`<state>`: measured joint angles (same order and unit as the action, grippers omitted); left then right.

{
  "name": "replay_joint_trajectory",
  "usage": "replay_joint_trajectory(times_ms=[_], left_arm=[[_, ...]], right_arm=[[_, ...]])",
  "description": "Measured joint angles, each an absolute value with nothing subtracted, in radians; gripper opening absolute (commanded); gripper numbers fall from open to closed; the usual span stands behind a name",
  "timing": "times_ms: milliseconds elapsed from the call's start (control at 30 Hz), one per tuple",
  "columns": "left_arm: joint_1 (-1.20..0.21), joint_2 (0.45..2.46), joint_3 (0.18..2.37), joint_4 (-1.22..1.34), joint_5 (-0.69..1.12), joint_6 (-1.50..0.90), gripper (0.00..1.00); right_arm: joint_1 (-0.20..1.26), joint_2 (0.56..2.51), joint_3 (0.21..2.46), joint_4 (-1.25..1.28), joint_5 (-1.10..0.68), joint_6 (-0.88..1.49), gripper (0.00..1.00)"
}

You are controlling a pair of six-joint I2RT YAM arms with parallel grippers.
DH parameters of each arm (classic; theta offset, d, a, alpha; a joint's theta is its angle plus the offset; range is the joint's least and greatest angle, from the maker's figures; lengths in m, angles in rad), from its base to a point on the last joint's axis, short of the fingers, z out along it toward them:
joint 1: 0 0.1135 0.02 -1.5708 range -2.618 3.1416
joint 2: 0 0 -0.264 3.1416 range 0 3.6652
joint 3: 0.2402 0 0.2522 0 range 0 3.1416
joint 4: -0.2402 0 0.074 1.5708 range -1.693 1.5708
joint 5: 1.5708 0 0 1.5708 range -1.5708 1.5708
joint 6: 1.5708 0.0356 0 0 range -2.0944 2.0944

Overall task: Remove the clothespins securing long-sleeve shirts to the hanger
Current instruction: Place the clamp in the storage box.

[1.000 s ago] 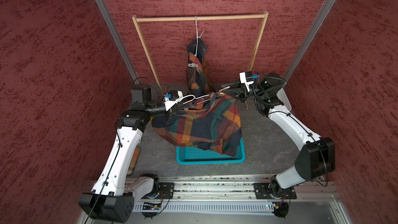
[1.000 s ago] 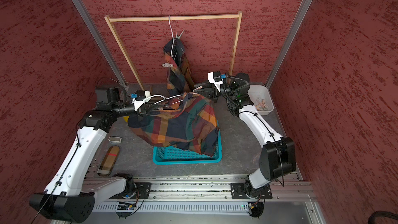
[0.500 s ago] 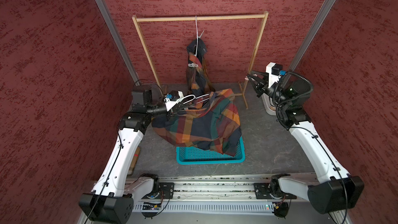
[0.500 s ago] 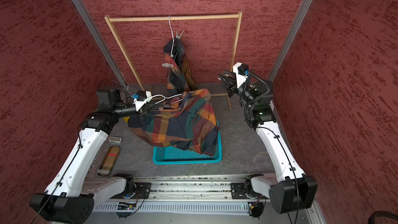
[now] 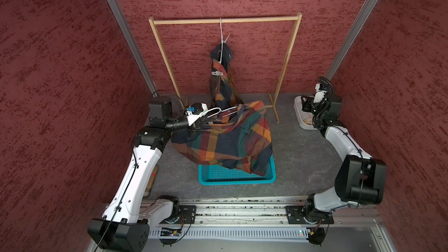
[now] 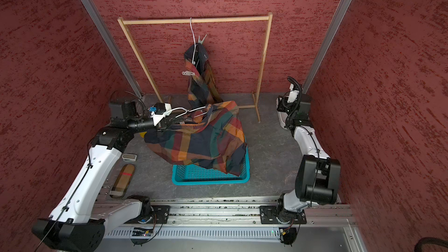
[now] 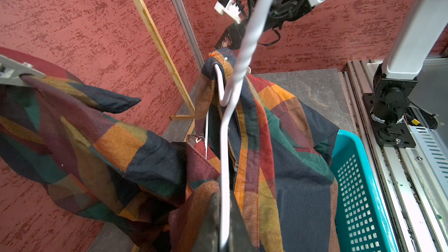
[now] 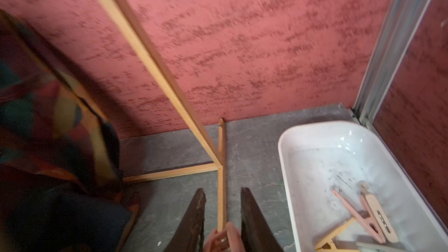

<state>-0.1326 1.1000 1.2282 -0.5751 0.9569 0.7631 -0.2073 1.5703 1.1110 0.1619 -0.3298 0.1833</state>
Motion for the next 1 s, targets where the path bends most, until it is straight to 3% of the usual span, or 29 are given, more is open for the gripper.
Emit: replay_joint_trajectory(times_ms=[467,600,733,1000], left_arm=[[-0.159,1.102,1.228,-0.575,0.933,0.764,0.00],[-0.163,1.108,1.228,-0.575,0.923,0.764,0.00],[-0.165,1.109,1.228,-0.575,0.914,0.764,0.00],[-0.170,1.111,1.228,-0.576,0.909,0.764,0.00]], right_arm=[[-0.302,1.946,1.237,0.188,-0.205,0.224,0.00],[-0.304,2.021,1.278,0.187,-0.197,0.237,0.18],[-0.305,2.048,1.283,0.185,-0.197,0.252,0.55],[-0.307,1.998,1.217,0.248,-0.199,0.275,0.59]])
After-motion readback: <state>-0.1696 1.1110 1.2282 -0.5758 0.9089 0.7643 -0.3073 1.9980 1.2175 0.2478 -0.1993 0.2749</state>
